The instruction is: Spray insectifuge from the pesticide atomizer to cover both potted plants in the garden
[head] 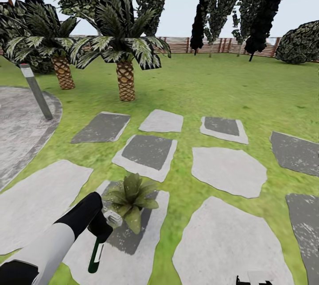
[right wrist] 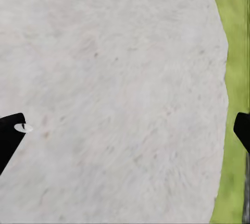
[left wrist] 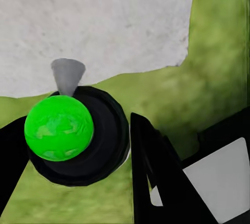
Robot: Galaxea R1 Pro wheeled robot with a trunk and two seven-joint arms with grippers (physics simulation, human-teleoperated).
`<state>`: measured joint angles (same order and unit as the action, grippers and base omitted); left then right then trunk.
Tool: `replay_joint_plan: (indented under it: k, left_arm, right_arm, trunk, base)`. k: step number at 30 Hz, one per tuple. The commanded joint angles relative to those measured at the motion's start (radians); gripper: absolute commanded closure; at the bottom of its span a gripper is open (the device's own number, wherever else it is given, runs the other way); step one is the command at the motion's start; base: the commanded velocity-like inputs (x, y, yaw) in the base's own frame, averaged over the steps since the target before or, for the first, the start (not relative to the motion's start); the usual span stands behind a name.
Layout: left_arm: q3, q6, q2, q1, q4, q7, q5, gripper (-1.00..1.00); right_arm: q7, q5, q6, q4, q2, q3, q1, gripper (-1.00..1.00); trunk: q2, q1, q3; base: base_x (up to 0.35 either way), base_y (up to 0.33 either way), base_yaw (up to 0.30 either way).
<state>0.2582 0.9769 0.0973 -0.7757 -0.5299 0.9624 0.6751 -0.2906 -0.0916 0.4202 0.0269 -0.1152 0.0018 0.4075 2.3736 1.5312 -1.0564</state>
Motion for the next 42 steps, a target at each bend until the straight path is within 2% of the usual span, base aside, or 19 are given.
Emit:
replay_joint_plan:
  k: [1, 12, 23, 27, 30, 33, 36, 37, 39, 40, 41, 42]
  left_arm:
    - [0.004, 0.003, 0.001, 0.000, -0.002, 0.010, 0.009, 1.00]
    - [0.004, 0.004, 0.002, -0.002, -0.002, 0.010, 0.009, 1.00]
    - [0.003, 0.006, 0.004, -0.001, -0.003, 0.010, 0.009, 1.00]
    - [0.004, 0.008, 0.009, -0.014, -0.004, 0.014, 0.009, 1.00]
    - [0.004, 0.009, 0.010, -0.071, 0.008, 0.017, 0.004, 1.00]
    - [0.005, 0.009, 0.009, -0.090, 0.010, 0.027, 0.002, 1.00]
    - [0.010, 0.009, 0.021, -0.145, 0.011, 0.115, 0.005, 1.00]
    - [0.021, 0.009, 0.030, -0.166, 0.011, 0.155, 0.016, 1.00]
    - [0.044, 0.009, 0.045, -0.201, 0.012, 0.253, 0.069, 1.00]
    - [0.049, 0.009, 0.050, -0.221, 0.013, 0.328, 0.119, 1.00]
    - [0.051, 0.008, 0.050, -0.228, 0.013, 0.364, 0.148, 1.00]
    - [0.051, 0.008, 0.051, -0.235, 0.012, 0.412, 0.196, 1.00]
  right_arm:
    - [-0.006, -0.010, 0.000, -0.001, 0.000, 0.000, 0.001, -1.00]
    - [-0.007, -0.010, 0.000, -0.001, 0.000, 0.000, 0.001, -1.00]
    - [-0.007, -0.010, 0.000, -0.001, 0.000, 0.000, 0.001, -1.00]
    - [-0.006, -0.009, 0.000, -0.001, 0.000, 0.000, 0.001, -1.00]
    - [-0.003, -0.009, 0.000, 0.002, 0.001, 0.002, 0.001, -1.00]
    - [-0.002, -0.008, 0.000, 0.002, 0.002, 0.002, 0.001, -1.00]
    - [-0.002, -0.008, 0.001, 0.001, 0.000, 0.000, 0.001, -1.00]
    - [-0.002, -0.008, 0.001, 0.002, -0.002, 0.000, 0.001, -1.00]
    - [-0.003, -0.008, 0.000, 0.001, -0.003, 0.000, 0.001, -1.00]
    - [-0.004, -0.008, 0.000, 0.001, -0.003, 0.000, 0.001, -1.00]
    - [-0.005, -0.008, 0.000, 0.001, -0.003, 0.000, 0.001, -1.00]
    - [-0.005, -0.008, 0.000, 0.001, -0.003, 0.000, 0.001, -1.00]
  trunk:
    - [0.000, 0.000, -0.001]
    - [0.000, 0.000, -0.001]
    - [0.000, 0.000, -0.001]
    - [0.000, 0.000, -0.001]
    - [0.000, 0.000, -0.001]
    - [0.000, 0.000, -0.001]
    - [0.000, 0.000, -0.001]
    - [0.000, 0.000, -0.001]
    - [0.000, 0.000, -0.001]
    - [0.000, 0.000, -0.001]
    - [0.000, 0.000, -0.001]
    - [0.000, 0.000, -0.001]
  base:
    - [0.001, -0.273, 0.002]
    - [0.000, -0.273, 0.011]
    - [0.114, -0.170, 0.254]
    - [0.007, -0.003, 0.055]
    - [0.001, 0.000, 0.004]
    - [0.000, 0.000, 0.000]
    - [0.000, 0.000, 0.000]
    - [0.000, 0.000, 0.000]
    - [0.000, 0.000, 0.000]
    - [0.000, 0.000, 0.000]
    - [0.000, 0.000, 0.000]
    - [0.000, 0.000, 0.000]
